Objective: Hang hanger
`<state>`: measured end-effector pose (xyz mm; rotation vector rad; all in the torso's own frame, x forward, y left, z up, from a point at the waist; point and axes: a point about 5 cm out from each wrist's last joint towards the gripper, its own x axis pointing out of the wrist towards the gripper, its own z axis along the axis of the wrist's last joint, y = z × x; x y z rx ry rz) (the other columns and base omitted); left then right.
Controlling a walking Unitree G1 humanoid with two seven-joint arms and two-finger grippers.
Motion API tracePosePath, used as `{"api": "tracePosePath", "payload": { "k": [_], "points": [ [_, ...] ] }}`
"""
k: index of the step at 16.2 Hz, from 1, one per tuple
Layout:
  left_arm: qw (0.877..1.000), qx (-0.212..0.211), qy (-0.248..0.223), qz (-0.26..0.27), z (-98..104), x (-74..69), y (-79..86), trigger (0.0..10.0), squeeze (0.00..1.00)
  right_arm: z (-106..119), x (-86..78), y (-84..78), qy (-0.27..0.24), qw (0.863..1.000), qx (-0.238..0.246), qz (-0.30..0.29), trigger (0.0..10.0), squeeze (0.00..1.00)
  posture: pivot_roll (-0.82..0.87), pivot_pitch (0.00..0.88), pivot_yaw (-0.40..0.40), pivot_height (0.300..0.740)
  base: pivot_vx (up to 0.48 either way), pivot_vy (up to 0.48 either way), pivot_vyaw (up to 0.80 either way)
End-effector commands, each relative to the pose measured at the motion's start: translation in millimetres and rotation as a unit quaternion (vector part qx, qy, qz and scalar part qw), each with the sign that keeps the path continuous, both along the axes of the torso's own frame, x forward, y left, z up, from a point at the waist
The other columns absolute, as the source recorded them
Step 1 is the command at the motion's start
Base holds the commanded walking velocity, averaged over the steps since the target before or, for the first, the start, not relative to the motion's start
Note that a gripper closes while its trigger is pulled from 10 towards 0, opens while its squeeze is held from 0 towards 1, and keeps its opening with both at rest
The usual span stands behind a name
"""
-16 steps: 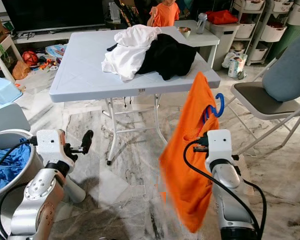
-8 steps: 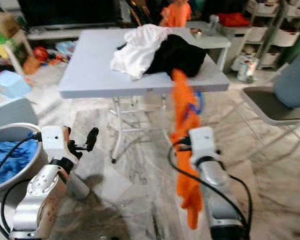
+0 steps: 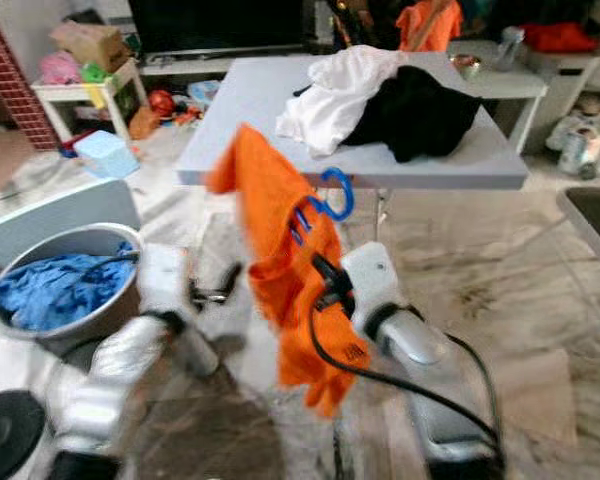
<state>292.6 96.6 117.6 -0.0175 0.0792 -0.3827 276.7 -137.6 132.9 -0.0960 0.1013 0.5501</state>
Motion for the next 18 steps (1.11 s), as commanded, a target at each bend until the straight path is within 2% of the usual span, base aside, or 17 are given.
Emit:
{"api": "tracePosePath", "payload": {
  "k": [1,4,9,11,12,13,14,17,18],
  "points": [
    [1.0,0.013,-0.007,0.011,1.6,4.3,8.7,10.0,0.0,13.5,-3.0,12.1,-0.023,0.999,0.012,0.036,10.0,0.0,-0.14,0.0,0.02,0.74,0.0,0.0,0.0],
    [0.999,0.027,-0.033,0.0,8.0,17.1,4.4,10.0,0.0,20.3,-16.6,15.8,-0.005,0.993,0.004,0.121,10.0,0.0,-0.15,0.0,0.02,0.74,0.0,0.0,0.0],
    [0.998,0.032,-0.043,0.009,7.6,30.5,4.4,10.0,0.0,30.3,-26.8,20.4,0.001,0.984,0.004,0.178,10.0,0.0,-0.16,0.0,0.022,0.74,0.0,0.0,0.0],
    [0.998,0.033,-0.045,0.012,7.8,31.8,6.1,10.0,0.0,27.6,-24.3,18.7,-0.002,0.986,-0.019,0.166,10.0,0.0,-0.15,0.0,0.019,0.74,0.0,0.0,0.0],
    [0.999,0.028,-0.042,0.008,7.4,31.9,6.4,10.0,0.0,29.1,-23.2,20.3,0.004,0.987,-0.007,0.163,10.0,0.0,-0.15,0.0,0.019,0.74,0.0,0.0,0.0],
    [0.999,0.02,-0.044,-0.005,8.0,31.7,2.9,10.0,0.0,32.4,-20.8,24.5,0.006,0.987,0.003,0.16,10.0,0.0,-0.15,0.0,0.017,0.74,0.0,0.0,0.0],
    [0.998,0.008,-0.046,-0.04,10.1,28.2,-9.5,10.0,0.0,31.9,-14.8,30.1,0.002,0.99,-0.004,0.142,10.0,0.0,-0.15,0.0,0.015,0.74,0.0,0.0,0.0],
    [0.996,0.02,-0.07,-0.06,15.0,24.4,-25.5,10.0,0.0,30.6,-7.7,45.7,0.006,0.992,-0.002,0.128,10.0,0.0,-0.15,0.0,0.013,0.74,0.0,0.0,0.0],
    [0.996,0.018,-0.07,-0.059,15.6,24.6,-26.3,10.0,0.0,31.0,-7.8,47.8,0.008,0.992,-0.002,0.129,10.0,0.0,-0.15,0.0,0.013,0.74,0.0,0.0,0.0]
  ]
}}
